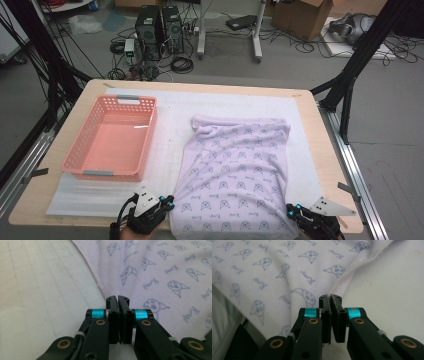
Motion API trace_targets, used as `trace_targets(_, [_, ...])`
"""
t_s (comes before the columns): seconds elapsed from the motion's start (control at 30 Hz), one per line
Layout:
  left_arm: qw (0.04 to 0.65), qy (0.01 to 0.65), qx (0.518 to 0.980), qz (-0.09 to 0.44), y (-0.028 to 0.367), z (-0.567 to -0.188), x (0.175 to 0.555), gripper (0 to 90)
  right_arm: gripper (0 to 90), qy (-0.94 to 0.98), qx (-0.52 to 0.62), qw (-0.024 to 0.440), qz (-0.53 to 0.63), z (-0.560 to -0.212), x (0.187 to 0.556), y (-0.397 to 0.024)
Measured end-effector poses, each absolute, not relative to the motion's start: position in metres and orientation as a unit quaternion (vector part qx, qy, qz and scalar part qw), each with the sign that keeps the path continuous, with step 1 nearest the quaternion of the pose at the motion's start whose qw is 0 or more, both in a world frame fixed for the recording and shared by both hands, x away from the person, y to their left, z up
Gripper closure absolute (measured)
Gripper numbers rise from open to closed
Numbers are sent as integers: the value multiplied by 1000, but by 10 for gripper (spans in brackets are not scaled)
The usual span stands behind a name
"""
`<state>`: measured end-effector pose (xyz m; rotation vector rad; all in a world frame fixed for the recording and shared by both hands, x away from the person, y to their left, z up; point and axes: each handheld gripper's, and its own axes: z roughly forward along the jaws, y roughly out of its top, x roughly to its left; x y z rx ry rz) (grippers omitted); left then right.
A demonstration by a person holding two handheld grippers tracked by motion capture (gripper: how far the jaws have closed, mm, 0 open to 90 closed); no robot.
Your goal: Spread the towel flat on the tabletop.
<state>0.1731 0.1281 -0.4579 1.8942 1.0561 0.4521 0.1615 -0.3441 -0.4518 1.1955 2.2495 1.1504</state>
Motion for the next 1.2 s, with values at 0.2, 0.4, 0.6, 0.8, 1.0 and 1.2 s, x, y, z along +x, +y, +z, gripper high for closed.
trace_targets(0.2, [453, 416, 769, 172, 127, -456, 159, 872, 873, 793, 422, 181, 400, -448, 144, -357])
trace_targets(0.4, [467, 400, 771, 165, 122, -455, 154, 770, 790, 798, 421, 175, 394, -448, 127, -371])
trace_targets(0.6, [470, 429, 751, 178, 121, -455, 183, 561, 658, 789, 422, 194, 402, -442, 143, -363])
trace_targets(0.8, [462, 443, 749, 171, 110, -456, 211, 556, 612, 783, 430, 211, 397, -444, 172, -353])
trace_targets(1.0, [443, 432, 763, 186, 96, -460, 216, 569, 626, 783, 446, 219, 373, -452, 195, -343])
trace_targets(1.2, [435, 416, 776, 187, 92, -458, 212, 868, 855, 779, 446, 202, 392, -455, 197, -344])
